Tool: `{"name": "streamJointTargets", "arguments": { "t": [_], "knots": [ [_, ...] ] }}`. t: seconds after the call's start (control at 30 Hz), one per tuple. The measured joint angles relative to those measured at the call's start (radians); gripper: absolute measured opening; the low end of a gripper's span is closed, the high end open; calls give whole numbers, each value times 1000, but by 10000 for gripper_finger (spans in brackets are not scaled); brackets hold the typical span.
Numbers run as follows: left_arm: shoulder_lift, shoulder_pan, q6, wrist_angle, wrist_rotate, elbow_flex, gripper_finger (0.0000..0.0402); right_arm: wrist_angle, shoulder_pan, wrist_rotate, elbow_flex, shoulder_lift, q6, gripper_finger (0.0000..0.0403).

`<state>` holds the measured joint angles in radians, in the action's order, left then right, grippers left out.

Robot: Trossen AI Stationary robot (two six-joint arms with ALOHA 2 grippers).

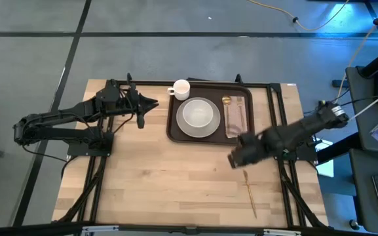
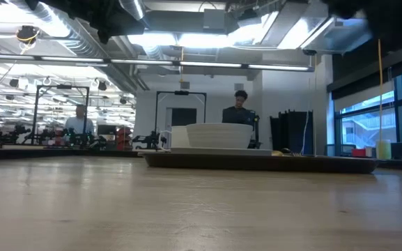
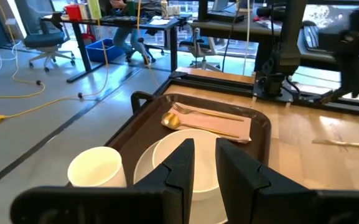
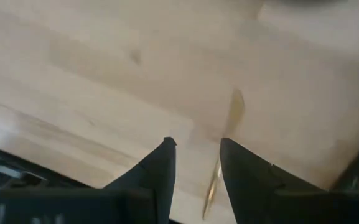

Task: Set up tray
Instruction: Put the gold table knife to the right of the gold fork on the brown napkin on the black serving tray

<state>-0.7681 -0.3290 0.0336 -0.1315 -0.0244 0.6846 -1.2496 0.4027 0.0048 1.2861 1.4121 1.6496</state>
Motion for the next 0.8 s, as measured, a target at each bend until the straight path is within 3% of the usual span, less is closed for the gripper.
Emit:
{"name": "streamJointTargets", "arguments": {
  "t": [0.23,0.37,0.63,0.8],
  "knots": [
    [0,0,-21,0,0,0,59,11,183,-140,0,150,228,127],
    [0,0,-21,0,0,0,59,57,249,-159,0,226,313,127],
    [0,0,-55,0,0,0,59,82,267,-164,0,343,340,127],
    [0,0,-55,0,27,0,59,114,262,-164,-74,328,341,127]
  ]
}}
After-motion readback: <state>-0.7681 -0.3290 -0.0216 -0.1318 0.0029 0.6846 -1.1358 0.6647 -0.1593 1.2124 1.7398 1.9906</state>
